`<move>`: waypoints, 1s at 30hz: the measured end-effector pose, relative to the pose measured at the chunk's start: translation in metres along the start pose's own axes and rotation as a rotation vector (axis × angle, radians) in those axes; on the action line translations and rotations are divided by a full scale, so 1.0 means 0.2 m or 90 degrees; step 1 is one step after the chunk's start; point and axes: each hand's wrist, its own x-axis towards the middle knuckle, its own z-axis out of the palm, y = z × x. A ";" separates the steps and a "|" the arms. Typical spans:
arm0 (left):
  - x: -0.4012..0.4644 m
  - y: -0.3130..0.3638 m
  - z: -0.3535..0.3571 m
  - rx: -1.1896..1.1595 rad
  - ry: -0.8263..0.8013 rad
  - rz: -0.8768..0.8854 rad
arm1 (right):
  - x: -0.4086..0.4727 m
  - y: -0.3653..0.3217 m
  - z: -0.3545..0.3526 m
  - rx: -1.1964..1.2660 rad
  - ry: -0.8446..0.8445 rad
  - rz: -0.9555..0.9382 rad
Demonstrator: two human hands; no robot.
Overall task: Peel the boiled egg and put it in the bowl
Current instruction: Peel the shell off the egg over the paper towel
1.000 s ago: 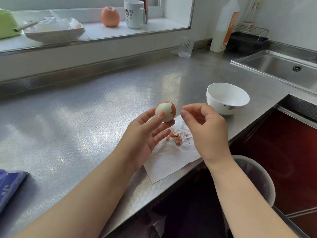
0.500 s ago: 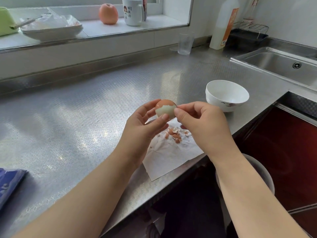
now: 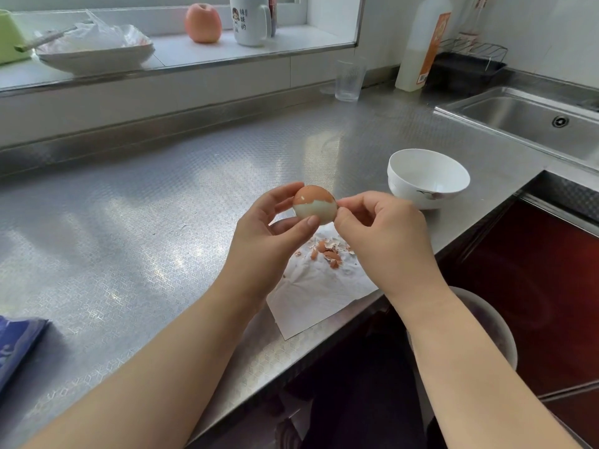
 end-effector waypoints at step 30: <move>0.02 0.03 -0.01 -0.276 -0.053 -0.194 | 0.01 0.00 0.02 -0.077 -0.033 -0.186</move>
